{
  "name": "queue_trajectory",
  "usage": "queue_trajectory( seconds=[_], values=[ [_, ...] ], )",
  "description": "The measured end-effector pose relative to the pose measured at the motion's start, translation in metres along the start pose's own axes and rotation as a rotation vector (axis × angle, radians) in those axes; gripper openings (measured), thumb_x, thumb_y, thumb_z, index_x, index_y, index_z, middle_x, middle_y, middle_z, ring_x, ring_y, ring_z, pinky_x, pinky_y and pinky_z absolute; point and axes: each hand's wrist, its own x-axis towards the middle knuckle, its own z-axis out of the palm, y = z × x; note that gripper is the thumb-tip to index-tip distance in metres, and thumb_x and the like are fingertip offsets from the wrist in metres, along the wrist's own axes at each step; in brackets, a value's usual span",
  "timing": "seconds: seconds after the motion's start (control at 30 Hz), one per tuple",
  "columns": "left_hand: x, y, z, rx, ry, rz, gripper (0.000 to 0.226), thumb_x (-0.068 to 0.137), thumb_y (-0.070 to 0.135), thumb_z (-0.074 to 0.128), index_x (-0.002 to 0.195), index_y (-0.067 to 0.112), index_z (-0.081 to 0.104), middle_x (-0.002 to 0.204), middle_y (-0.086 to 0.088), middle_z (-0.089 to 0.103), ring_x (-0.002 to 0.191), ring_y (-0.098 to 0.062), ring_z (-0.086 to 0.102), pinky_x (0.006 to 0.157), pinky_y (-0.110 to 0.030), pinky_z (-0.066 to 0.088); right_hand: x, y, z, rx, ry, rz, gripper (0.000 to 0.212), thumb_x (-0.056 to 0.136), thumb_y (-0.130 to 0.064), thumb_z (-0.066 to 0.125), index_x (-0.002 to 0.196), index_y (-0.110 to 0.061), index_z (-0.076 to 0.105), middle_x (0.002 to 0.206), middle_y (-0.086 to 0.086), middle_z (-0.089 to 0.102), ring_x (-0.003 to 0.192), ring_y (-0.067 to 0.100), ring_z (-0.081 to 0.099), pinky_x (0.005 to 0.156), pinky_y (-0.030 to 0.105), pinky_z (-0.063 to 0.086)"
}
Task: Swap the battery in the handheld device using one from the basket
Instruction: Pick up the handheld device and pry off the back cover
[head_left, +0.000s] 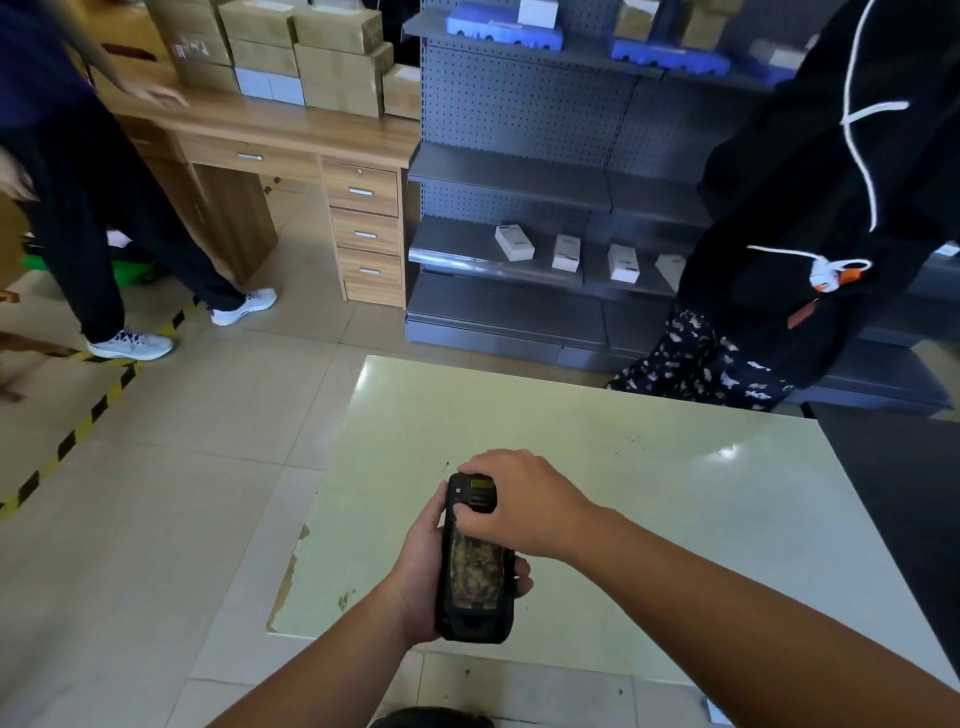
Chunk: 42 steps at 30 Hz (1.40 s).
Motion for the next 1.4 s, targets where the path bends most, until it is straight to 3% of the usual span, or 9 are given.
queue_trajectory(
  seconds=[0.27,0.37,0.47,0.63,0.8,0.93,1.07,1.23,1.4],
  values=[
    [0.01,0.002,-0.001,0.037,0.068,0.07,0.065,0.094,0.066,0.051,0.11,0.009,0.077,0.099,-0.019,0.076,0.081,-0.036,0.074,0.07,-0.043,0.058,-0.004,-0.006,0.025,0.179,0.132,0.175,0.041,0.084,-0.042,0.056,0.123,-0.031,0.061,0.119,-0.011,0.062,0.111,0.013,0.055,0.094,0.037,0.05],
    [0.014,0.008,-0.004,0.036,0.085,0.101,0.07,0.092,0.069,0.05,0.12,0.009,0.075,0.103,-0.019,0.076,0.082,-0.036,0.073,0.071,-0.041,0.06,-0.005,-0.002,0.024,0.517,0.177,0.422,0.059,0.08,-0.049,0.055,0.136,-0.03,0.058,0.131,-0.009,0.057,0.12,0.015,0.056,0.098,0.042,0.053],
    [0.023,0.017,-0.009,0.048,0.11,0.126,0.075,0.09,0.073,0.048,0.114,0.009,0.076,0.092,-0.018,0.076,0.076,-0.035,0.073,0.067,-0.036,0.059,-0.01,-0.001,0.018,0.86,0.033,0.639,0.032,0.093,-0.034,0.055,0.119,-0.021,0.067,0.106,-0.002,0.07,0.086,0.014,0.067,0.065,0.031,0.054],
    [0.032,0.018,-0.012,0.126,0.136,0.138,0.082,0.089,0.076,0.043,0.123,0.008,0.074,0.093,-0.015,0.078,0.076,-0.032,0.075,0.068,-0.035,0.057,-0.007,-0.012,0.02,1.004,0.02,0.739,0.026,0.094,-0.025,0.053,0.105,-0.013,0.072,0.091,0.001,0.07,0.079,0.018,0.062,0.07,0.03,0.047],
    [0.032,0.013,-0.009,0.109,0.127,0.113,0.085,0.083,0.081,0.045,0.127,0.015,0.073,0.134,-0.021,0.07,0.111,-0.038,0.067,0.1,-0.048,0.049,0.001,-0.018,0.019,1.103,0.036,0.877,0.027,0.094,-0.027,0.053,0.109,-0.014,0.071,0.109,0.011,0.077,0.081,0.024,0.068,0.061,0.028,0.049],
    [0.034,0.015,-0.007,0.127,0.105,0.141,0.084,0.086,0.08,0.042,0.127,0.014,0.073,0.136,-0.022,0.068,0.114,-0.037,0.065,0.103,-0.048,0.046,0.002,-0.02,0.014,1.152,0.004,0.941,0.027,0.098,-0.022,0.049,0.115,-0.012,0.068,0.103,0.009,0.073,0.076,0.02,0.063,0.057,0.03,0.043],
    [0.035,0.014,-0.002,0.128,0.083,0.176,0.083,0.09,0.077,0.038,0.126,0.011,0.072,0.117,-0.016,0.072,0.112,-0.035,0.063,0.1,-0.046,0.045,0.006,-0.019,0.011,1.223,-0.001,0.981,0.03,0.096,-0.017,0.049,0.116,-0.011,0.07,0.09,0.007,0.071,0.075,0.022,0.063,0.062,0.033,0.046],
    [0.038,0.015,0.002,0.132,0.044,0.164,0.085,0.089,0.082,0.034,0.128,0.017,0.073,0.119,-0.013,0.075,0.112,-0.032,0.07,0.094,-0.043,0.052,0.007,-0.02,0.008,1.278,0.043,0.98,0.033,0.093,-0.01,0.049,0.119,-0.005,0.068,0.086,0.01,0.069,0.075,0.026,0.064,0.064,0.033,0.05],
    [0.042,0.011,-0.002,0.182,0.047,0.126,0.087,0.089,0.084,0.03,0.121,0.018,0.077,0.119,-0.016,0.077,0.102,-0.031,0.075,0.086,-0.041,0.056,0.008,-0.016,0.01,1.302,0.061,1.013,0.026,0.088,-0.006,0.049,0.102,-0.001,0.07,0.087,0.017,0.071,0.083,0.035,0.068,0.093,0.051,0.056]
  ],
)
